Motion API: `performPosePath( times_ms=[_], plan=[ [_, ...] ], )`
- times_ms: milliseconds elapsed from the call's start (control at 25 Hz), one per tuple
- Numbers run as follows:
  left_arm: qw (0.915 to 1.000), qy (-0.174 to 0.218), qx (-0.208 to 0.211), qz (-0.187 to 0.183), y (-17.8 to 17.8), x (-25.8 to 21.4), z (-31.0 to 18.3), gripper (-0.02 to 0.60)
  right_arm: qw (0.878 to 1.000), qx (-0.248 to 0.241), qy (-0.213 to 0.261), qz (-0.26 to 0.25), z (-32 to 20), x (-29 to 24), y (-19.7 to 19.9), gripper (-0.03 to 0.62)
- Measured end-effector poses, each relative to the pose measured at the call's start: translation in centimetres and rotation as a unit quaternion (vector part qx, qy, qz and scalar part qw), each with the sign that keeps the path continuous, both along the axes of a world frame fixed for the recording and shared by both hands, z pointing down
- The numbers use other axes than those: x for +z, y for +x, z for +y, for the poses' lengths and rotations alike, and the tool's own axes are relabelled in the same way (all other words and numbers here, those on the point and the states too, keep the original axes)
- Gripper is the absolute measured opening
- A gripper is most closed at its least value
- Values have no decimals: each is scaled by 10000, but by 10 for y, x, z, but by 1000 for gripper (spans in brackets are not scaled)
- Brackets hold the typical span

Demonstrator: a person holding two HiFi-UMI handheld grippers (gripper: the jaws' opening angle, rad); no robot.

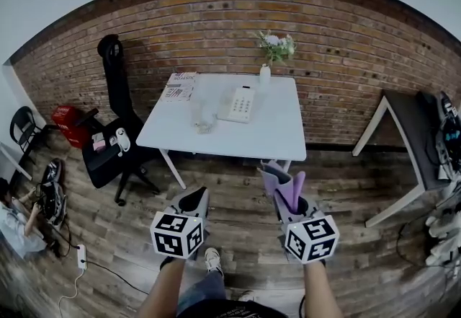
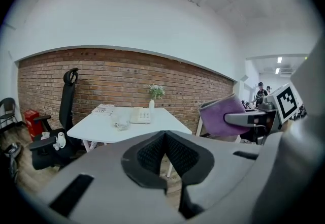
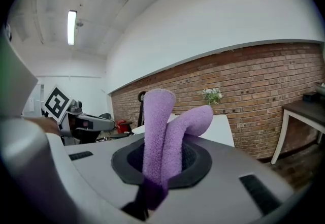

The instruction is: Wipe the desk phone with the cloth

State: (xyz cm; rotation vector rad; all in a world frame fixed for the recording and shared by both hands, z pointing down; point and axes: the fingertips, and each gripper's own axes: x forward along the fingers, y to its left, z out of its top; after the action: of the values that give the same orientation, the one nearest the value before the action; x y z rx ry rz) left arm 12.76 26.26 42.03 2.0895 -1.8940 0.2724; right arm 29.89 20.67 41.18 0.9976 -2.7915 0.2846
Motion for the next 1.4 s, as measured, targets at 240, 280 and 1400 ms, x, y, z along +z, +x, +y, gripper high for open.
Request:
performPosePath(
  times_ms=[240, 280, 1400],
  plan=[
    [10000, -30, 16, 47, -30, 5, -36, 5, 9998, 189, -55, 24, -39, 3, -15, 46],
    [10000, -38, 29, 57, -36, 6, -43, 5, 9997, 217, -69, 38, -47, 4, -20, 46],
    [9958, -211, 795, 403, -207, 18, -248, 5, 9917, 1146, -322, 490, -223, 7, -165, 46]
  ],
)
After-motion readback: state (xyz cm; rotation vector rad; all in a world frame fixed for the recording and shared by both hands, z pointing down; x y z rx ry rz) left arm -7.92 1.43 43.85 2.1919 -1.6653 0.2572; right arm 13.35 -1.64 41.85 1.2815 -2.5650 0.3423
